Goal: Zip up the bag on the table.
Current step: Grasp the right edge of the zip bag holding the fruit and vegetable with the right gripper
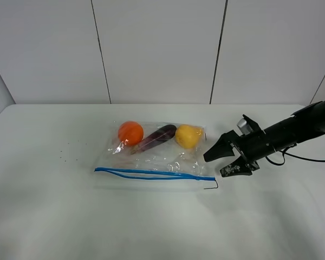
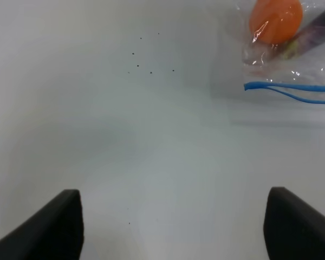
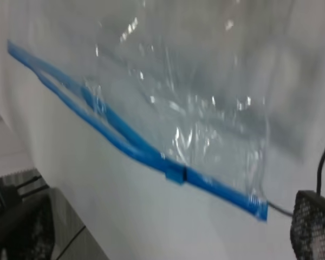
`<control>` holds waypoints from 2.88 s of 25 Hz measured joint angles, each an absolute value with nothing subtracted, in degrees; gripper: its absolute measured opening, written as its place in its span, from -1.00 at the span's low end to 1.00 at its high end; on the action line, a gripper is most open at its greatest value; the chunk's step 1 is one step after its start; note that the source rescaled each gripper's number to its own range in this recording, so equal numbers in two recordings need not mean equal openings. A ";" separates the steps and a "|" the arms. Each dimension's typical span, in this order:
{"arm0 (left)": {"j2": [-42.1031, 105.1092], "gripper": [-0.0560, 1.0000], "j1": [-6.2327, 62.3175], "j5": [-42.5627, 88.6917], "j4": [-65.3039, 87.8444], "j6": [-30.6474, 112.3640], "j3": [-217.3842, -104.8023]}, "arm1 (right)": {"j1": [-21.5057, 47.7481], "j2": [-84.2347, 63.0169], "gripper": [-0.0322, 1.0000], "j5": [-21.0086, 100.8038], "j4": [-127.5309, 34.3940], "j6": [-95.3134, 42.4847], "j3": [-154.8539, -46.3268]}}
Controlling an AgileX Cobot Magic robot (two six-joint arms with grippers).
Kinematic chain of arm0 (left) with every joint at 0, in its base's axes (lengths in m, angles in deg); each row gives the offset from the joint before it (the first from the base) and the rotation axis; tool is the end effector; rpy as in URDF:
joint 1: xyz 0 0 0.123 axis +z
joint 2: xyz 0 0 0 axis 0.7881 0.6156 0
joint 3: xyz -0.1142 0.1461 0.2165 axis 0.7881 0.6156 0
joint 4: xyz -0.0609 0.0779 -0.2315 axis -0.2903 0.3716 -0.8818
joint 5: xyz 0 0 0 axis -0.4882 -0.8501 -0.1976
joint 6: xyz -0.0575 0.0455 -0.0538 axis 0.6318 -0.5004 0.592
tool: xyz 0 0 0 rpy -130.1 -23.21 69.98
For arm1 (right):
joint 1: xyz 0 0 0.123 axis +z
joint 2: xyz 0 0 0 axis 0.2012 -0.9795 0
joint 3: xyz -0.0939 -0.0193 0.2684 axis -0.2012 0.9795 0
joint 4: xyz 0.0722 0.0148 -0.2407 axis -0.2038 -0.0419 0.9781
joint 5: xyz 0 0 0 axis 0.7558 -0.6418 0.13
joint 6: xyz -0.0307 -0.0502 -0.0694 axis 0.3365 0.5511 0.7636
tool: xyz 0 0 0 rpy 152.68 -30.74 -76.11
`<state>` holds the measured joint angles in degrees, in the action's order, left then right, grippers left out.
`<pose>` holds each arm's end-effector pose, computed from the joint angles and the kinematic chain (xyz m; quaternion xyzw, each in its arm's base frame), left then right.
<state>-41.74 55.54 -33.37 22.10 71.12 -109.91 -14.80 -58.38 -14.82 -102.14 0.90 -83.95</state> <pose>-0.0042 -0.0041 0.2769 0.0027 0.8515 0.0103 0.5242 0.3476 0.0538 0.1061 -0.0248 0.8923 0.4507 0.0099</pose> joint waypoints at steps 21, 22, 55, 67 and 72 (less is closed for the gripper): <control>-41.74 0.93 55.54 -33.36 22.10 71.12 -109.91 | -14.53 -63.76 0.93 -15.78 -109.40 8.42 -84.32; -41.74 0.93 55.54 -33.36 22.10 71.12 -109.91 | -14.27 -63.82 0.93 -15.90 -109.98 8.90 -84.32; -41.74 0.93 55.54 -33.36 22.10 71.12 -109.91 | -12.78 -68.79 0.64 -18.95 -115.47 13.39 -84.38; -41.74 0.93 55.54 -33.36 22.10 71.12 -109.91 | -12.78 -68.90 0.18 -19.49 -114.92 13.45 -84.38; -41.74 0.93 55.54 -33.36 22.10 71.12 -109.91 | -13.81 -68.90 -0.01 -20.15 -114.38 13.51 -84.38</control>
